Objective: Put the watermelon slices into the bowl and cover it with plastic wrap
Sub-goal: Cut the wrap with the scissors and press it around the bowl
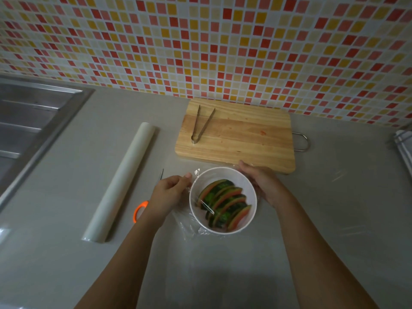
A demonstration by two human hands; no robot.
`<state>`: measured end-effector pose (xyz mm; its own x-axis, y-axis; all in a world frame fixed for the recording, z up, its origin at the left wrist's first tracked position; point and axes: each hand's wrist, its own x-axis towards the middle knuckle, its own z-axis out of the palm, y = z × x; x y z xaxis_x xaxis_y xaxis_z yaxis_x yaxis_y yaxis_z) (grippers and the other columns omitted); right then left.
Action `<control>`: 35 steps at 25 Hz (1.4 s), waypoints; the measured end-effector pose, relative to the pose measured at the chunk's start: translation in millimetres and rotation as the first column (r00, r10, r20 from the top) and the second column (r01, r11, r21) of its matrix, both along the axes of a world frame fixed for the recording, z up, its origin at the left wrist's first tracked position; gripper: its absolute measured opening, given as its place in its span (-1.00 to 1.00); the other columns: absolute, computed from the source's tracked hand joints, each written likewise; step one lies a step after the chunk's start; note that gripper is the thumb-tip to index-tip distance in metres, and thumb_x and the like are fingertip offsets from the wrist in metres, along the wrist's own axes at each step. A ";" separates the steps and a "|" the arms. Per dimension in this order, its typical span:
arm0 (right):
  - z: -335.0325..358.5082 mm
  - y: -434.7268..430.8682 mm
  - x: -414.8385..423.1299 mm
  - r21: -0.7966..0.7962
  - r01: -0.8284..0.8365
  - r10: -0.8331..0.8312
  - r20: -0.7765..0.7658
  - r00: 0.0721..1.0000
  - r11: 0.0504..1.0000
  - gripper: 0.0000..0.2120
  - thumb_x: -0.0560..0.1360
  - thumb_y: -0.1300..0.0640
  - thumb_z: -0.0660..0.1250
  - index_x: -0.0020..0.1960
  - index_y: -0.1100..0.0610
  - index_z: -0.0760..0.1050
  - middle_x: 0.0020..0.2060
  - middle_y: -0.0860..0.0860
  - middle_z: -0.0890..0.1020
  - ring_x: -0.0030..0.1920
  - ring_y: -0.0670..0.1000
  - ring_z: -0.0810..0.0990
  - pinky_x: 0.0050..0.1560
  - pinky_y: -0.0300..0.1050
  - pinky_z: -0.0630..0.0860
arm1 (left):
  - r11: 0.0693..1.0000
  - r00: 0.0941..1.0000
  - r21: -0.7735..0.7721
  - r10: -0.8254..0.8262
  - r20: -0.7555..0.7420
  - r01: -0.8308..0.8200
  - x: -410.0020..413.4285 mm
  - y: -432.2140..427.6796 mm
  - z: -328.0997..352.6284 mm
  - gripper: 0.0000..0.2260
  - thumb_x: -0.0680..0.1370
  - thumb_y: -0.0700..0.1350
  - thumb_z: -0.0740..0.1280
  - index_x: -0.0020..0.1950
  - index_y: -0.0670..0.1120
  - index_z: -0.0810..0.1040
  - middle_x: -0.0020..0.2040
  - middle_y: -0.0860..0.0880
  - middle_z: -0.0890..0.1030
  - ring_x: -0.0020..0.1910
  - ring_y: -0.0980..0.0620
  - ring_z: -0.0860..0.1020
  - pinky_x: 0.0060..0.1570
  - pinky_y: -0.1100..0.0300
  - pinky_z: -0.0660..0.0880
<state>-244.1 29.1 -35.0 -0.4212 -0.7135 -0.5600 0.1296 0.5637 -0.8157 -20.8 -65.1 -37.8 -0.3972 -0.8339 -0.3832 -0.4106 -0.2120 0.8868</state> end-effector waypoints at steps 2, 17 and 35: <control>-0.2 -2.7 -0.3 0.013 0.047 -0.047 0.001 0.999 0.999 -0.68 0.36 -0.21 0.35 -0.13 0.01 0.69 -0.16 0.08 0.73 -0.09 0.13 0.68 0.07 0.07 0.55 | 1.000 1.000 -0.027 0.015 -0.019 -0.015 -3.3 1.5 2.0 -0.63 0.59 0.00 0.29 -0.41 -0.05 0.56 -0.56 0.10 0.48 -0.56 0.20 0.42 -0.49 0.37 0.37; 1.0 -9.0 29.0 -0.066 0.481 -0.470 0.133 0.872 0.874 -0.83 0.49 -0.09 0.30 -0.11 -0.06 0.63 0.12 0.04 0.63 0.14 0.10 0.57 0.25 0.11 0.47 | 0.925 0.962 -0.304 0.263 0.078 -0.228 -24.9 17.3 2.3 -0.65 0.65 -0.06 0.13 -0.23 -0.20 0.50 -0.38 0.06 0.53 -0.37 0.17 0.47 -0.39 0.28 0.31; -4.2 -12.1 24.8 0.195 0.510 -0.525 0.030 0.851 0.838 -0.86 0.36 0.09 0.40 -0.28 0.15 0.62 -0.54 0.10 0.56 -0.64 0.05 0.45 -0.57 -0.24 0.38 | 0.969 0.969 -0.183 0.125 -0.212 -0.165 -17.4 25.0 -25.0 -0.79 0.63 -0.08 0.23 -0.11 0.09 0.63 -0.18 0.01 0.66 -0.14 -0.07 0.63 -0.11 -0.03 0.58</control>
<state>-219.3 17.0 -39.2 -0.6503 -0.2924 -0.7011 0.5020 0.5273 -0.6855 -38.2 -40.1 -62.8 -0.3168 -0.9394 -0.1308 -0.2013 -0.0681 0.9772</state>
